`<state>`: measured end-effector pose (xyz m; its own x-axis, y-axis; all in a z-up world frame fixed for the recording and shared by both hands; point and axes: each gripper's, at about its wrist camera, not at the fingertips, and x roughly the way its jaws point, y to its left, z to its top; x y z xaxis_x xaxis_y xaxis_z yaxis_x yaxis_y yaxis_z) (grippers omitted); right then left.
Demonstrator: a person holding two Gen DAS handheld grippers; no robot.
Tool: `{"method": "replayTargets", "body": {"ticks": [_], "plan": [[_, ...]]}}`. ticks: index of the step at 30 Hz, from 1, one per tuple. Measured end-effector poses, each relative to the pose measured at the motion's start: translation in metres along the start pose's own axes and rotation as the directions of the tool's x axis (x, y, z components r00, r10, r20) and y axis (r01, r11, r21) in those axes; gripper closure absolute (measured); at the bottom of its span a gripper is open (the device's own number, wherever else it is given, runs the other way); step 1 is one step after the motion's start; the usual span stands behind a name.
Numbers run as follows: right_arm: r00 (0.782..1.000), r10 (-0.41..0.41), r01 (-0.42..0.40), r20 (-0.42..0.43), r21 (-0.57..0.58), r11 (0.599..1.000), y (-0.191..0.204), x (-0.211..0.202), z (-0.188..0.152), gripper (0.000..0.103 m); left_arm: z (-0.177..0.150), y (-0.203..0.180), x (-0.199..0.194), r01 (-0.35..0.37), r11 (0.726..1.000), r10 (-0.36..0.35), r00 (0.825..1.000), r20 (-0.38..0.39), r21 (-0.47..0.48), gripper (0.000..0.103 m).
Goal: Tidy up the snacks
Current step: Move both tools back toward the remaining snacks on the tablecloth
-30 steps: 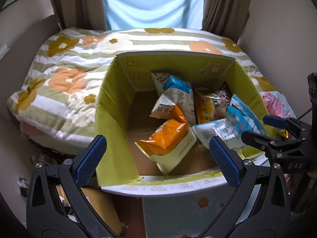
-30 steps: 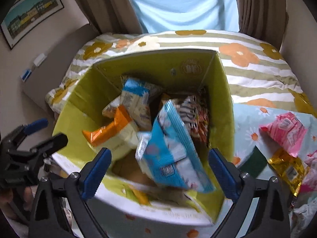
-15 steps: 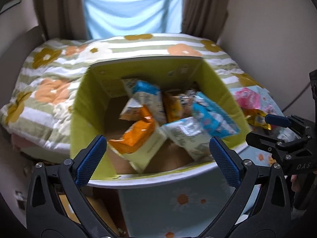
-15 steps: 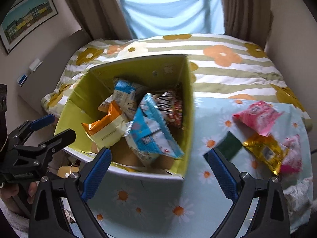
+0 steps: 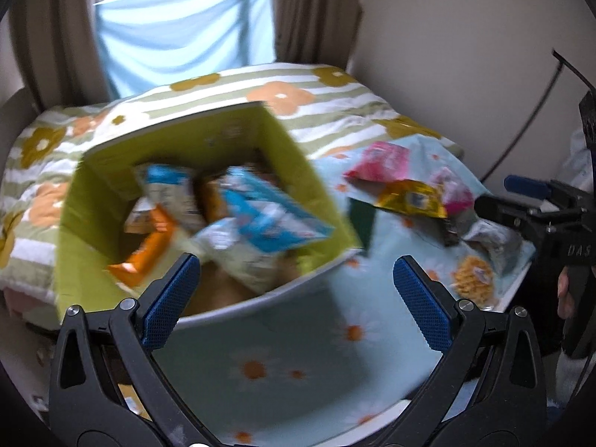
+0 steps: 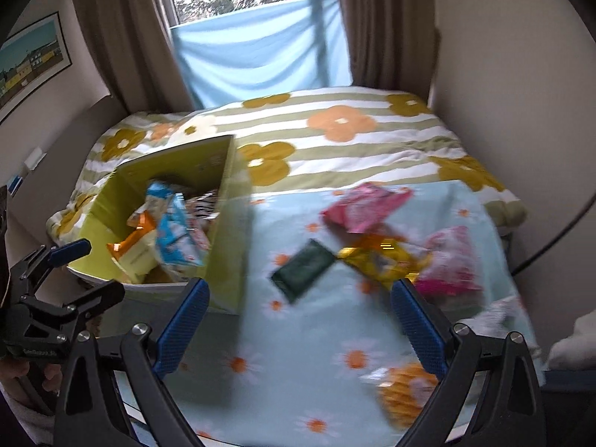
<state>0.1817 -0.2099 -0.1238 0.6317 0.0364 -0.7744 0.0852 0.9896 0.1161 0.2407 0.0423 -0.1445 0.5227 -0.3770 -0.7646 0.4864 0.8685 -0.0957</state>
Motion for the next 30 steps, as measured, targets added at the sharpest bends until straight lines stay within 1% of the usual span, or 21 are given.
{"method": "replayTargets", "body": {"ticks": [3, 7, 10, 14, 16, 20, 22, 24, 28, 29, 30], "plan": [[1.000, -0.027, 0.027, 0.010, -0.010, 1.000, -0.035, -0.014, -0.008, 0.006, -0.002, -0.042, 0.007, 0.003, 1.000, -0.003, 1.000, -0.019, 0.011, 0.001], [0.999, -0.039, 0.039, -0.003, -0.013, 0.999, -0.086, -0.034, -0.023, 0.006, -0.009, -0.100, 0.017, 0.061, 0.998, -0.061, 0.997, -0.052, -0.001, 0.001], [0.998, -0.056, 0.056, -0.012, -0.034, 0.998, -0.115, -0.042, -0.034, 0.006, -0.016, -0.144, 0.028, 0.074, 0.997, -0.071, 0.994, -0.082, 0.024, 0.001], [0.999, -0.037, 0.036, -0.025, -0.037, 0.999, -0.154, -0.052, -0.045, 0.006, -0.024, -0.193, 0.040, 0.091, 0.995, -0.087, 0.991, -0.100, 0.042, 0.001], [0.999, -0.021, 0.019, -0.042, -0.042, 0.999, -0.171, -0.052, -0.048, 0.006, -0.028, -0.213, 0.049, 0.087, 0.995, -0.081, 0.989, -0.125, 0.044, 0.001], [0.997, 0.006, -0.011, -0.072, -0.067, 0.998, -0.196, -0.045, -0.054, 0.006, -0.037, -0.239, 0.064, 0.088, 0.996, -0.082, 0.980, -0.182, 0.021, 0.001], [0.996, 0.008, -0.015, -0.094, -0.072, 0.997, -0.205, -0.036, -0.058, 0.006, -0.043, -0.248, 0.075, 0.091, 0.996, -0.085, 0.970, -0.229, 0.013, 0.001], [0.994, 0.018, -0.025, -0.111, -0.062, 0.998, -0.211, -0.028, -0.060, 0.006, -0.047, -0.253, 0.087, 0.104, 0.994, -0.105, 0.959, -0.264, -0.017, 0.001], [0.990, 0.032, -0.038, -0.135, -0.042, 0.998, -0.221, -0.013, -0.069, 0.006, -0.055, -0.256, 0.115, 0.092, 0.989, -0.126, 0.941, -0.313, -0.119, 0.001], [0.990, 0.029, -0.035, -0.140, -0.041, 0.999, -0.221, -0.010, -0.069, 0.006, -0.057, -0.255, 0.121, 0.081, 0.986, -0.124, 0.939, -0.322, -0.143, 0.001], [0.988, 0.024, -0.029, -0.155, -0.035, 0.999, -0.223, -0.005, -0.071, 0.006, -0.059, -0.255, 0.129, 0.053, 0.984, -0.109, 0.937, -0.332, -0.173, 0.001]]}}
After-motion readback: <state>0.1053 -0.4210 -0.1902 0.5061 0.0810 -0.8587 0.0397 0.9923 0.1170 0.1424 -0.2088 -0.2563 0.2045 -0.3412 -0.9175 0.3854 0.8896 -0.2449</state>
